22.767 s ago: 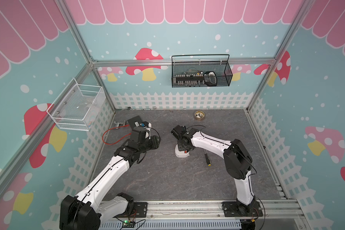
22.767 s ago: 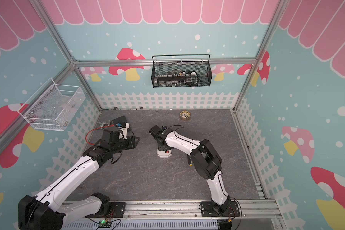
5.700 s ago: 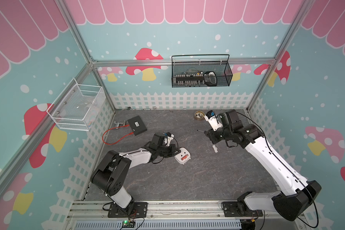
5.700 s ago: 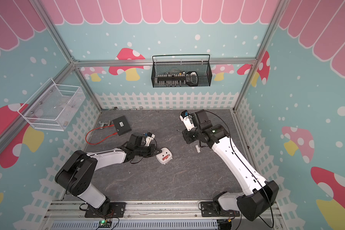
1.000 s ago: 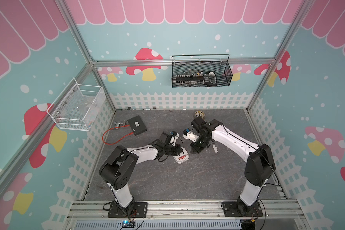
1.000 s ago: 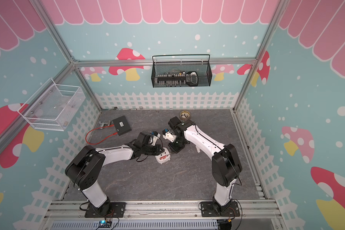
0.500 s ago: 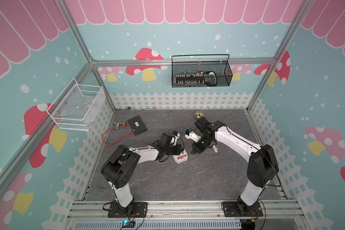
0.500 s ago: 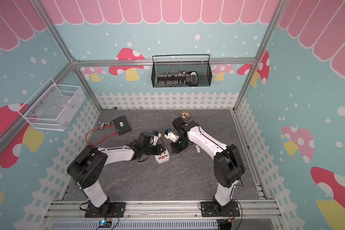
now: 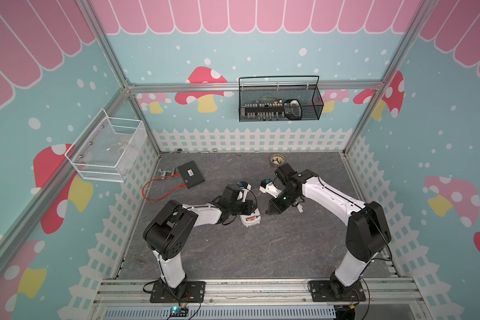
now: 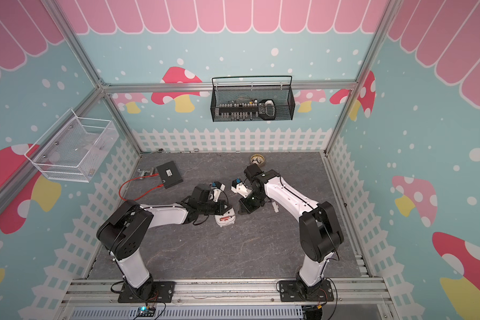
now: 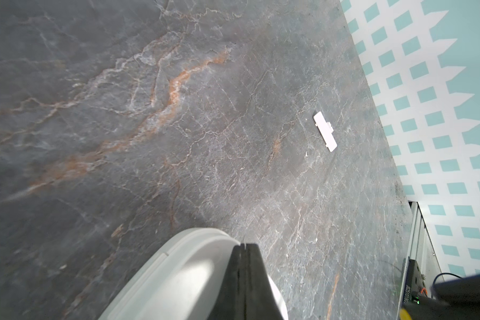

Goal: Remove the battery from the alarm
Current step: Release the battery from the alarm.

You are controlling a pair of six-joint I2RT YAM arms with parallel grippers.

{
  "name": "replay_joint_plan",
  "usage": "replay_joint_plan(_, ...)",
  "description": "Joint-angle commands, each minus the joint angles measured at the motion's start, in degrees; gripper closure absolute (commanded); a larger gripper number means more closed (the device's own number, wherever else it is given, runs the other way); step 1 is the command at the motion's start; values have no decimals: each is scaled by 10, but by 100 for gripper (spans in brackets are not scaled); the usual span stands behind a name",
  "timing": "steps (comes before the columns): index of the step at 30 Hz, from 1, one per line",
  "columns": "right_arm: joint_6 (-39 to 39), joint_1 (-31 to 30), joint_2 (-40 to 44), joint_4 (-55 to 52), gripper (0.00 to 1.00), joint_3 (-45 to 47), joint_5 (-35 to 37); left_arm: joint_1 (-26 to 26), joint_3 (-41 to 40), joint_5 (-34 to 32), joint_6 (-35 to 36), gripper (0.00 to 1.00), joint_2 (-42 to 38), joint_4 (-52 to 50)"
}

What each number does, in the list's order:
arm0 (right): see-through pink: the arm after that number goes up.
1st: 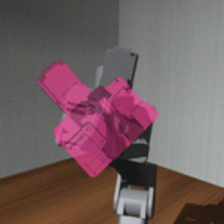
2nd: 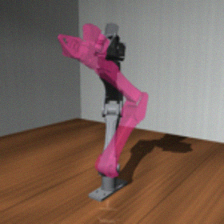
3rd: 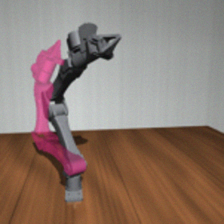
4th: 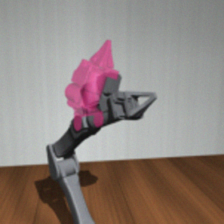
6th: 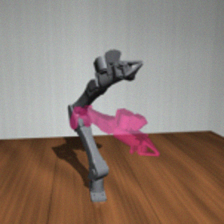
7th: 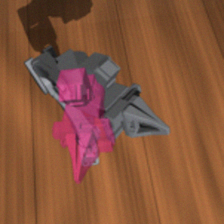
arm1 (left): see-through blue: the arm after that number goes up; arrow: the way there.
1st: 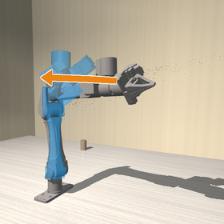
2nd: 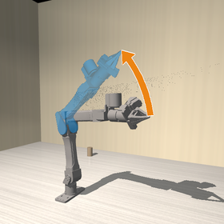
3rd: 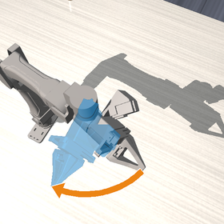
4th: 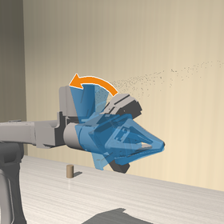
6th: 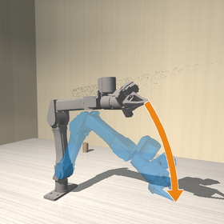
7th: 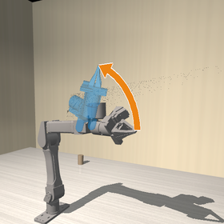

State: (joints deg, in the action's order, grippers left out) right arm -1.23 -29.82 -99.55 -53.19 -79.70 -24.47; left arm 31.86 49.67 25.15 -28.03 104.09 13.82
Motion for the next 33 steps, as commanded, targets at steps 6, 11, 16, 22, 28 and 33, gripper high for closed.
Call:
replay_joint_plan(6, -3, 20, 26, 46, 100, 45, -138, -4, -44, -38, 8, 100, 56, -140)
replay_joint_plan(11, 1, 26, 41, 78, 100, 64, -189, -4, -44, -38, 9, 100, 55, -140)
replay_joint_plan(16, 10, 33, 58, 93, 100, 64, -207, -4, -44, -38, 10, 100, 54, -139)
replay_joint_plan(22, 19, 36, 65, 55, 100, 56, -126, -5, -44, -38, 9, 100, 53, -140)
replay_joint_plan(28, 37, 36, 55, 33, 100, 57, -50, -5, -44, -40, 10, 100, 53, -139)
replay_joint_plan(33, 47, 36, 45, 41, 100, 49, -48, -5, -44, -40, 10, 100, 54, -140)
